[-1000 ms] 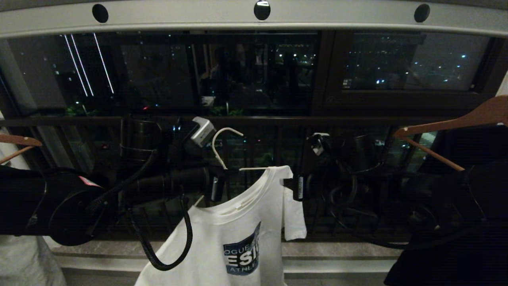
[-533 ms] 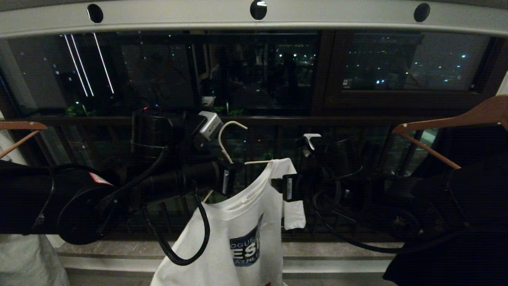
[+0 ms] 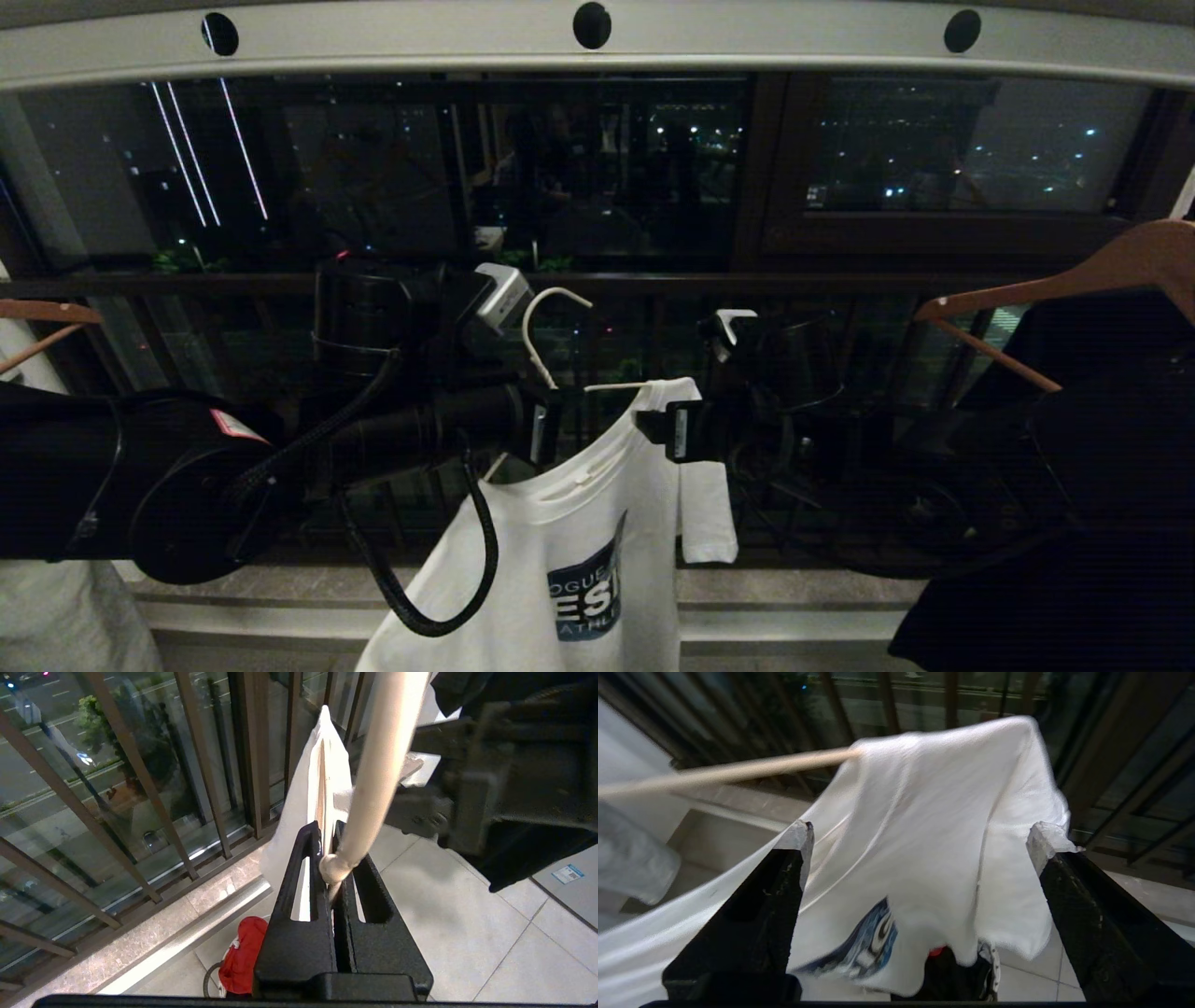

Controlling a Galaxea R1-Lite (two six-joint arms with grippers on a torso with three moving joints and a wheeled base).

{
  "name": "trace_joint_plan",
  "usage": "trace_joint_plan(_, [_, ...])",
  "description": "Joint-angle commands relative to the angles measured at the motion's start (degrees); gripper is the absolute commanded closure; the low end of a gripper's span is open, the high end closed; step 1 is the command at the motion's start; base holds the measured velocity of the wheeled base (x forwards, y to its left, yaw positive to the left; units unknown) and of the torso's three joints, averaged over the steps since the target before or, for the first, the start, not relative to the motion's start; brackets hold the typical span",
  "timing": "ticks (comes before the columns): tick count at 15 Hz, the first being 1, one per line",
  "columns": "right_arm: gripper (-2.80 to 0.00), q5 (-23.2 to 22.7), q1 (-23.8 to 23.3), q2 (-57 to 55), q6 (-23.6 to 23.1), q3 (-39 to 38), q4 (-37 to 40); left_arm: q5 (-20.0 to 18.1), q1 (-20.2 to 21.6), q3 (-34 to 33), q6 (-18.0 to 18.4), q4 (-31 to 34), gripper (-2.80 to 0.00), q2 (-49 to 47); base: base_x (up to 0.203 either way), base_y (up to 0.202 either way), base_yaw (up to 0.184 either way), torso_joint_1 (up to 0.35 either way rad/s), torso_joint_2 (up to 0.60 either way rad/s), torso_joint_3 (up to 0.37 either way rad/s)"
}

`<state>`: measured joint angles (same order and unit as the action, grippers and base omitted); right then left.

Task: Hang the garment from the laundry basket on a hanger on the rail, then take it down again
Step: Take the clothes off the clothes rack

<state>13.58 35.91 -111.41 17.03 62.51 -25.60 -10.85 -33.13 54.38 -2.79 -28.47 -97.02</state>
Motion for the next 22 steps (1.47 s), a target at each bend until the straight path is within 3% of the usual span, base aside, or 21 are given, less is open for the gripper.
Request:
trace_joint_plan(1, [-2.80, 0.3, -1.0, -1.2, 0.0, 0.7, -0.2, 0.0, 0.0, -0.1, 0.0, -0.2, 0.00, 0.5, 0.000, 0.000, 0.000, 0.000, 0.00, 0.000])
trace_joint_plan(9, [-2.80, 1.0, -3.7, -3.1, 0.0, 2.4, -0.2, 0.0, 0.0, -0.2, 0.1, -0.2, 0.00, 1.5, 0.000, 0.000, 0.000, 0.000, 0.00, 0.000])
trace_joint_plan(10, [0.00, 1.2, -3.7, -3.1, 0.0, 2.4, -0.2, 0.0, 0.0, -0.2, 0.1, -0.2, 0.00, 1.5, 0.000, 0.000, 0.000, 0.000, 0.00, 0.000])
trace_joint_plan(18, [0.00, 2.7, -4.1, -3.0, 0.0, 2.6, -4.6, 0.1, -0.4, -0.7, 0.3, 0.0, 0.00, 0.8, 0.000, 0.000, 0.000, 0.000, 0.00, 0.000])
trace_joint_plan(22, [0.00, 2.7, -6.8, -3.9, 0.1, 3.7, -6.6, 0.1, -1.1, -1.1, 0.4, 0.0, 0.00, 1.1, 0.000, 0.000, 0.000, 0.000, 0.00, 0.000])
